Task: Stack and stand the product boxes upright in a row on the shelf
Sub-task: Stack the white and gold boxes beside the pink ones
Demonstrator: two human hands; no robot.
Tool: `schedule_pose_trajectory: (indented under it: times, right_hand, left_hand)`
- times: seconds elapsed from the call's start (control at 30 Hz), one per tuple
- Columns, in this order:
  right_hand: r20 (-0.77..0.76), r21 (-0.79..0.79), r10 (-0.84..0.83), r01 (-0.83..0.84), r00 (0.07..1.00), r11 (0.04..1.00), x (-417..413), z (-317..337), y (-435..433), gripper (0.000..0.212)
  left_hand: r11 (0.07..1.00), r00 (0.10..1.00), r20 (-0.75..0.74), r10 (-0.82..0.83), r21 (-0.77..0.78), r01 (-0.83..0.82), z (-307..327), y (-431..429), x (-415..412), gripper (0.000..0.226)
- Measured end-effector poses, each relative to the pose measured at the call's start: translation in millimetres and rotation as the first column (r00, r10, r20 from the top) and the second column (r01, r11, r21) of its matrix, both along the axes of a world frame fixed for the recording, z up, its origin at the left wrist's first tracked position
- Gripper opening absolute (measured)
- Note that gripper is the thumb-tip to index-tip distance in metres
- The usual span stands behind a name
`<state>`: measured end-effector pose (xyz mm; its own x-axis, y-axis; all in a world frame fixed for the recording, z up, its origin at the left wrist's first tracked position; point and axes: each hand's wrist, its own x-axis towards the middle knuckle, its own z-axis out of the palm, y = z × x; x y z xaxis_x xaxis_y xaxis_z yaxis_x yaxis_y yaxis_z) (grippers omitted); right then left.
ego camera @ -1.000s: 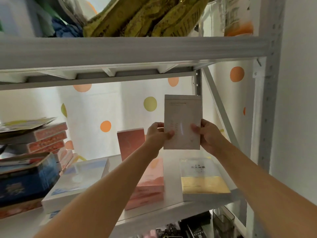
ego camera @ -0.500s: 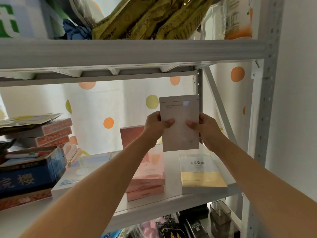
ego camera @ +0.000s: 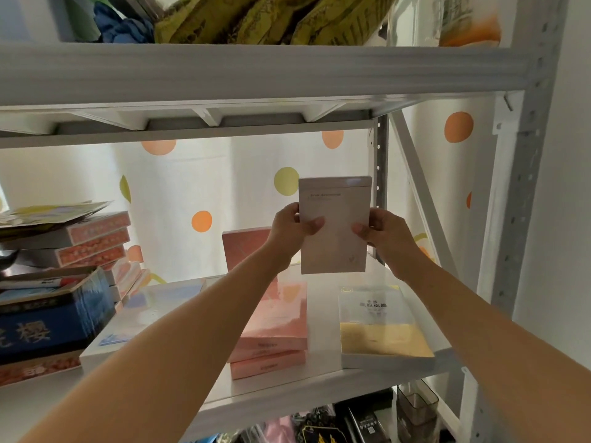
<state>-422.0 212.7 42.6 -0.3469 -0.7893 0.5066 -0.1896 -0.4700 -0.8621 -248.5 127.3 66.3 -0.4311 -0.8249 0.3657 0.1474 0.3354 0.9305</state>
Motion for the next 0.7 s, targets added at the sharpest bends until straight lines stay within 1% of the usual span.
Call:
schedule_pose_trajectory:
  times: [0.13,0.23,0.3,0.37,0.5,0.63,0.67,0.7]
  right_hand:
    - [0.025,0.044,-0.061,0.060,0.998,0.997,-9,-14,-28,0.031]
    - [0.046,0.077,-0.112,0.109,0.993,0.991,-16,-20,-54,0.026]
    - [0.026,0.105,-0.122,0.119,0.992,0.987,-20,-23,-72,0.023]
    - [0.014,0.160,-0.121,0.118,0.992,0.980,-24,-25,-91,0.023]
    - [-0.022,0.245,-0.110,0.112,0.994,0.963,-31,-32,-120,0.031]
    - [-0.043,0.275,-0.094,0.102,0.995,0.956,-36,-39,-139,0.031]
    - [-0.051,0.293,-0.090,0.101,0.995,0.951,-37,-44,-142,0.029]
    - [-0.059,0.319,-0.079,0.094,0.995,0.943,-37,-49,-145,0.027]
  left_hand:
    - [0.997,0.998,0.017,0.063,0.050,-0.064,-15,-23,-15,0.030]
    - [0.986,0.984,0.104,0.146,0.063,-0.153,-23,-46,-28,0.028]
    - [0.976,0.966,0.167,0.198,0.062,-0.211,-26,-60,-34,0.024]
    - [0.964,0.945,0.223,0.238,0.068,-0.259,-29,-73,-39,0.025]
    - [0.950,0.928,0.276,0.252,0.112,-0.291,-38,-95,-46,0.025]
    - [0.934,0.914,0.305,0.269,0.149,-0.325,-45,-114,-49,0.011]
    - [0.929,0.913,0.317,0.258,0.177,-0.324,-48,-118,-49,0.014]
    - [0.922,0.913,0.331,0.239,0.218,-0.320,-52,-120,-48,0.023]
